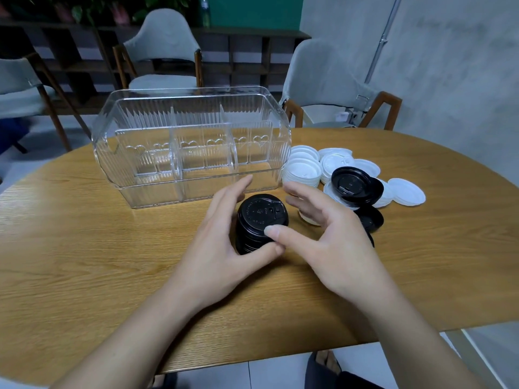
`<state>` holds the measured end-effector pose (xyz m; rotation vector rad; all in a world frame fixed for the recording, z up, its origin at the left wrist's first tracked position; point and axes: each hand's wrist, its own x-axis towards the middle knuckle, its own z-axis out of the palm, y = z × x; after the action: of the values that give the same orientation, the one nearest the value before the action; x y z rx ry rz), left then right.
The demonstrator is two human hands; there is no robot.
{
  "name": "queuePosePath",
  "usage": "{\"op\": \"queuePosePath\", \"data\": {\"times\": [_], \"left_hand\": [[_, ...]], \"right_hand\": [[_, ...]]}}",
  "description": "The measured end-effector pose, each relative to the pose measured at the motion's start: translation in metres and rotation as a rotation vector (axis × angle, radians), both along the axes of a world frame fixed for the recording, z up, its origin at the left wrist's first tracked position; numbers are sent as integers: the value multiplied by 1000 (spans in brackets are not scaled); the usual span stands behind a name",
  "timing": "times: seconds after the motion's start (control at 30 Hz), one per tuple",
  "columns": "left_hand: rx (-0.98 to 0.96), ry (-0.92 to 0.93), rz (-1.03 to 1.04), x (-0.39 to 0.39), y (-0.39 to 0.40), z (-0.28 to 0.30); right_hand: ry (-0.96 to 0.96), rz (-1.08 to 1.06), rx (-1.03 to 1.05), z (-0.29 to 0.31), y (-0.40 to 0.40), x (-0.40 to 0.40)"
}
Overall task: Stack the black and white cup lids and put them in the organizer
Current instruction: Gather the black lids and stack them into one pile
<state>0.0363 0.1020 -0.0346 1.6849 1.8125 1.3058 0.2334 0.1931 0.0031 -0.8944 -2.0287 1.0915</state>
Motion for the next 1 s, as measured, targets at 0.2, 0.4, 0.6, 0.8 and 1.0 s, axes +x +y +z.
{"op": "queuePosePath", "data": {"times": [0.2, 0.4, 0.6, 0.8, 1.0], "left_hand": [[60, 87, 12, 7, 6, 5], [35, 100, 0, 12, 11, 2], [44, 81, 19, 15, 10, 1], [43, 74, 16, 14, 9, 1], [56, 73, 35, 11, 5, 0]], "right_hand": [[-154, -180, 167, 7, 9, 32], [-375, -288, 166, 7, 14, 63], [-580, -250, 186, -6, 18, 66], [-542, -145, 248, -12, 18, 57], [-507, -89, 397, -21, 15, 39]]}}
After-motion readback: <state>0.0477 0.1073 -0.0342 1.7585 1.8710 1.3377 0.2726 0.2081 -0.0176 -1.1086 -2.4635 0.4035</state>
